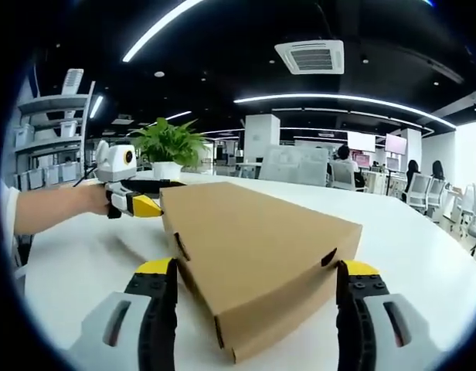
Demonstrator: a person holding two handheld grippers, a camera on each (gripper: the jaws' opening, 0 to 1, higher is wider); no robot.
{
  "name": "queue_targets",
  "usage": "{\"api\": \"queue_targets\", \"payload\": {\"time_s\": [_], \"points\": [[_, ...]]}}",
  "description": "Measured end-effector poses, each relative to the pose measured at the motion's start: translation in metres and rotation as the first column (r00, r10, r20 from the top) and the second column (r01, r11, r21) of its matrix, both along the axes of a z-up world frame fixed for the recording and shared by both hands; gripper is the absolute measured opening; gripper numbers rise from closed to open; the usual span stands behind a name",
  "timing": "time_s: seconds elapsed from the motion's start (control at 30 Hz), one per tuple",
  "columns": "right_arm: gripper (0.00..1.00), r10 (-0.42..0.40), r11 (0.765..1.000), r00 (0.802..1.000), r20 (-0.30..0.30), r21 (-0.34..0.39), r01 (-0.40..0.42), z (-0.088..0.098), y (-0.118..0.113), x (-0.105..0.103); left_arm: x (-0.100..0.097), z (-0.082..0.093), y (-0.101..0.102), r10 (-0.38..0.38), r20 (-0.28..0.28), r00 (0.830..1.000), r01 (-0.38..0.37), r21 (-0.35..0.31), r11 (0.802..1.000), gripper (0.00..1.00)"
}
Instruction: Operate the shoe box by opening the lid, removing the specified soft item, and placing it in the target area until the item is outside and the box remains undamaged.
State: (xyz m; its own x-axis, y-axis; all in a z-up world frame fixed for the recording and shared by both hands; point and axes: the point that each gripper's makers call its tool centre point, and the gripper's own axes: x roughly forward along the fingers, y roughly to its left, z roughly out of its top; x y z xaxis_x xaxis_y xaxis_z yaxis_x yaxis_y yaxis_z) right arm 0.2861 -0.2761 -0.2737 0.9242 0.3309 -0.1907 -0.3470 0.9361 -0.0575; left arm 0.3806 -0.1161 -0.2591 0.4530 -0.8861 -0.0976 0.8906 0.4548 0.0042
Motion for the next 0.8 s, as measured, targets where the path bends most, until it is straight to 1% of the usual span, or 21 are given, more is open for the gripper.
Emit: {"api": "queue_targets", "payload": {"time_s": [0.1,0.13,0.3,0.4,0.6,0.8], "points": [[0.86,0.008,1.0,1.0,0.001,0.001,-0.008,0.0,0.0,0.0,0.0,-0.001,0.001,0.006,0.005,1.0,-0.006,-0.011,1.0,0.9],[0.86,0.011,1.0,1.0,0.0,0.0,-0.011,0.0,0.0,0.0,-0.002,-0.001,0.002,0.013,0.011,1.0,-0.012,-0.024,1.0,0.9],[0.85,0.024,1.0,1.0,-0.001,0.002,-0.024,0.0,0.0,-0.002,-0.008,0.0,0.004,0.033,0.013,0.999,-0.033,-0.037,0.999,0.9],[0.84,0.032,0.999,0.999,-0.015,-0.003,-0.032,0.001,0.001,-0.006,-0.011,0.001,0.006,0.044,0.011,0.999,-0.043,-0.037,0.998,0.9],[0.83,0.048,0.999,0.999,-0.014,-0.003,-0.048,-0.001,0.0,-0.007,-0.018,0.001,0.007,0.067,0.006,0.998,-0.067,-0.025,0.997,0.9],[0.81,0.07,0.998,0.998,-0.005,0.0,-0.07,0.0,0.001,-0.015,-0.027,0.002,0.009,0.103,0.006,0.995,-0.103,-0.023,0.994,0.9]]}}
